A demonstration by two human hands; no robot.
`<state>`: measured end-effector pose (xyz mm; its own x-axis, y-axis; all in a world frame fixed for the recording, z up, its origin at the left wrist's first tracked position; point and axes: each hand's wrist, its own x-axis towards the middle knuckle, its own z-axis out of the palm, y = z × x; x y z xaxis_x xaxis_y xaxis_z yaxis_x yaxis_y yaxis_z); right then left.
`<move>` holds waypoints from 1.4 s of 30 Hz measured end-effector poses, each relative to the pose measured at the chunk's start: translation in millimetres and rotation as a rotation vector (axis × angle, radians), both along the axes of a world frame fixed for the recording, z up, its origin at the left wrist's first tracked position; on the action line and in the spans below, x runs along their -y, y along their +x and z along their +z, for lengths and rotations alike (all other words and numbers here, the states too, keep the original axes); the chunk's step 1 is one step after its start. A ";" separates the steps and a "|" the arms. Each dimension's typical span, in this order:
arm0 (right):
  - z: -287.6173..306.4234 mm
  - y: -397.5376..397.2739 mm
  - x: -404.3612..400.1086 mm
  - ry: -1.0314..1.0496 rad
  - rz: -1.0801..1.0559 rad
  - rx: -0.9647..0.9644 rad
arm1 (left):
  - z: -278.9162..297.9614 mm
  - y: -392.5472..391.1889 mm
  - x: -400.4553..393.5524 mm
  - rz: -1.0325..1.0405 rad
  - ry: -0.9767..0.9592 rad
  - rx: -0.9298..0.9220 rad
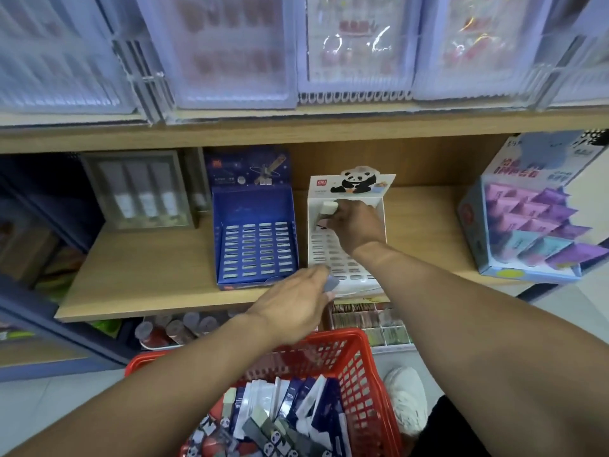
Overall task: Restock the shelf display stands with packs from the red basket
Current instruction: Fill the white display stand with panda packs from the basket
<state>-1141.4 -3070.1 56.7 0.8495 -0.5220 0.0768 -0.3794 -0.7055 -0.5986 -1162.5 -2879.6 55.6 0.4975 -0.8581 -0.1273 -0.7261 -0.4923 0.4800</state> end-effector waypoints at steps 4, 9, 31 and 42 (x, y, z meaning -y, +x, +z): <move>0.6 0.5 -4.4 -0.056 0.048 -0.046 | 1.5 2.5 6.4 0.065 -0.005 -0.052; -2.0 -0.2 -5.9 -0.058 0.068 -0.045 | -2.4 2.7 5.4 0.062 0.014 -0.069; -1.8 15.6 0.6 -0.050 0.020 -0.202 | -7.2 2.7 3.2 0.047 0.060 -0.048; 14.4 -8.6 -9.3 -0.293 -0.056 -0.018 | -5.9 4.7 1.4 0.061 0.041 -0.085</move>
<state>-1150.0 -3060.8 71.1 0.8223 -0.5263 0.2163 -0.4315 -0.8246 -0.3658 -1157.8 -2880.9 49.7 0.5350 -0.8196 -0.2051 -0.6517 -0.5548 0.5172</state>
